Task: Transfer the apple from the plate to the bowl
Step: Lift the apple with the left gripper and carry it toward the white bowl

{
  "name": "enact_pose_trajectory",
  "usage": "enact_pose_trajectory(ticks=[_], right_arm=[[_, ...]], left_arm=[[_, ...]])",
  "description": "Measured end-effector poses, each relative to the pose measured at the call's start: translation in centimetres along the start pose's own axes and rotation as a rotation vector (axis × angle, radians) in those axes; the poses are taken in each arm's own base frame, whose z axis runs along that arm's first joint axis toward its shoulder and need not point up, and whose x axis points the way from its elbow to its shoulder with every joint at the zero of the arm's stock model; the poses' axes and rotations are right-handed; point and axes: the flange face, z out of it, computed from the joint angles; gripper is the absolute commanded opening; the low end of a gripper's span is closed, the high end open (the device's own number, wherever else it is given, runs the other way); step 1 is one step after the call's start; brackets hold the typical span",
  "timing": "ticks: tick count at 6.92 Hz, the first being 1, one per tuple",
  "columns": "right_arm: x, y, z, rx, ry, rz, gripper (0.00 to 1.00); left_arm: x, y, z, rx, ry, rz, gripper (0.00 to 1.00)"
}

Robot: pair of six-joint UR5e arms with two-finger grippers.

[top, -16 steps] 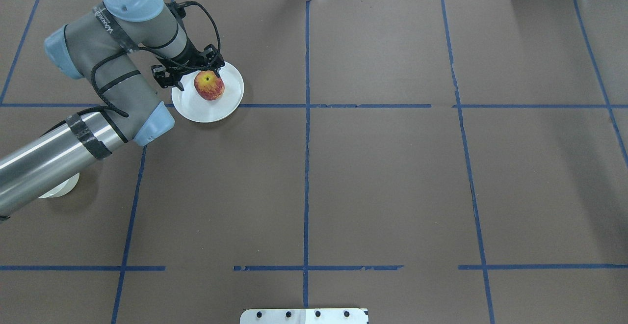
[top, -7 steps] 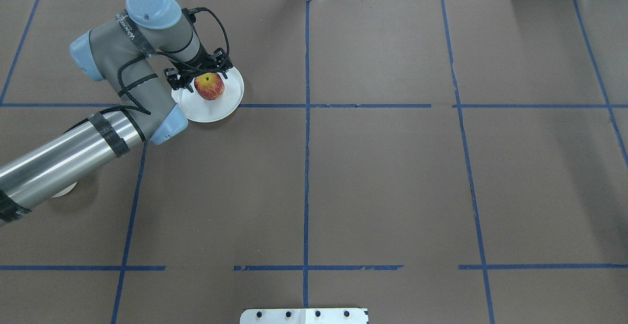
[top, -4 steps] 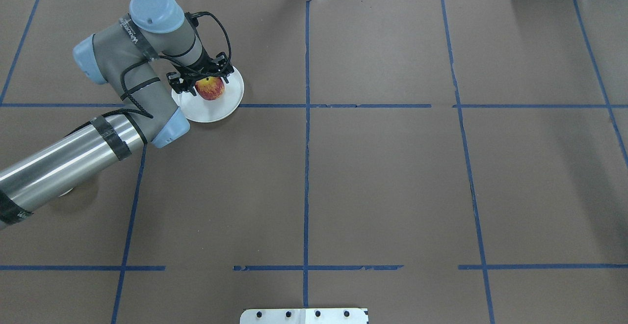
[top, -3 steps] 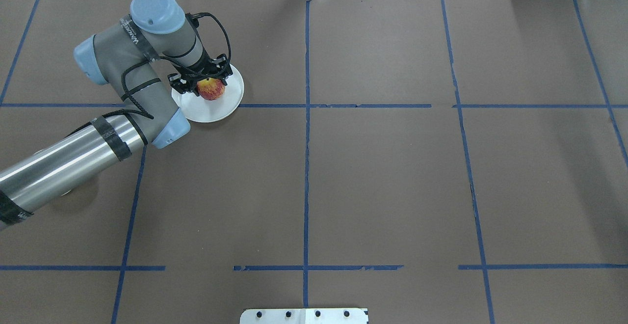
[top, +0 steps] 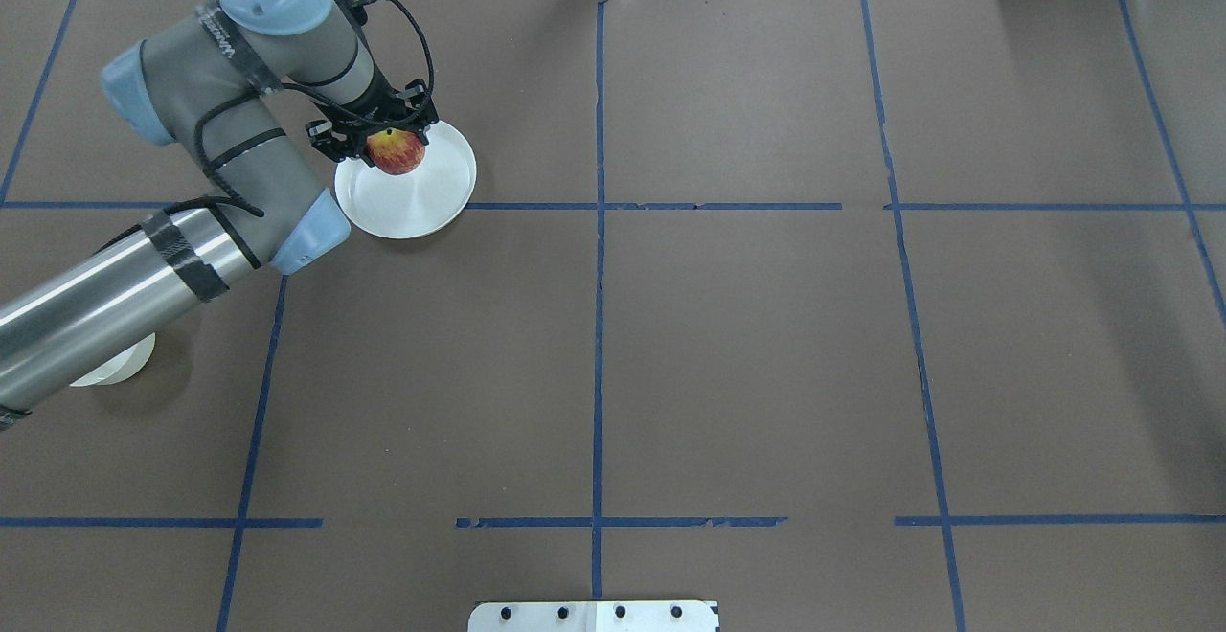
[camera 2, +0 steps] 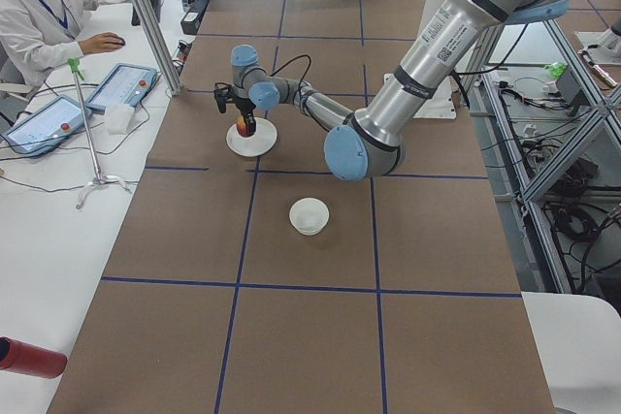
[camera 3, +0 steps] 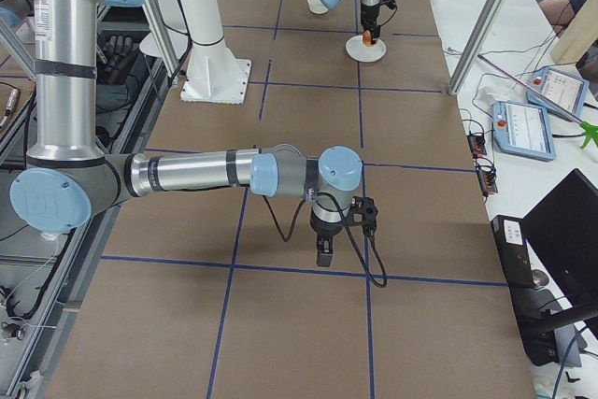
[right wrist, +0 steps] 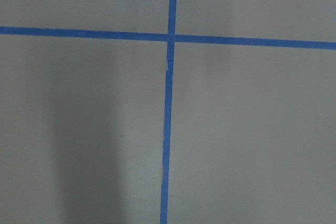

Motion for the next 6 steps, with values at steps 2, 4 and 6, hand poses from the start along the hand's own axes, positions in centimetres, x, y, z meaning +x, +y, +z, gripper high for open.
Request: enact_pose_trajectory(ticks=[2, 4, 6], right_arm=[[0.0, 0.0, 0.0, 0.000, 0.000, 0.000, 1.00], [0.0, 0.0, 0.0, 0.000, 0.000, 0.000, 1.00], [0.0, 0.0, 0.0, 0.000, 0.000, 0.000, 1.00]], left_arm=[[-6.7, 3.3, -6.6, 0.027, 0.053, 0.062, 0.00], [-15.4, 5.7, -8.8, 0.030, 0.026, 0.137, 0.00], [-25.6, 7.4, -8.2, 0.015, -0.037, 0.204, 0.00]])
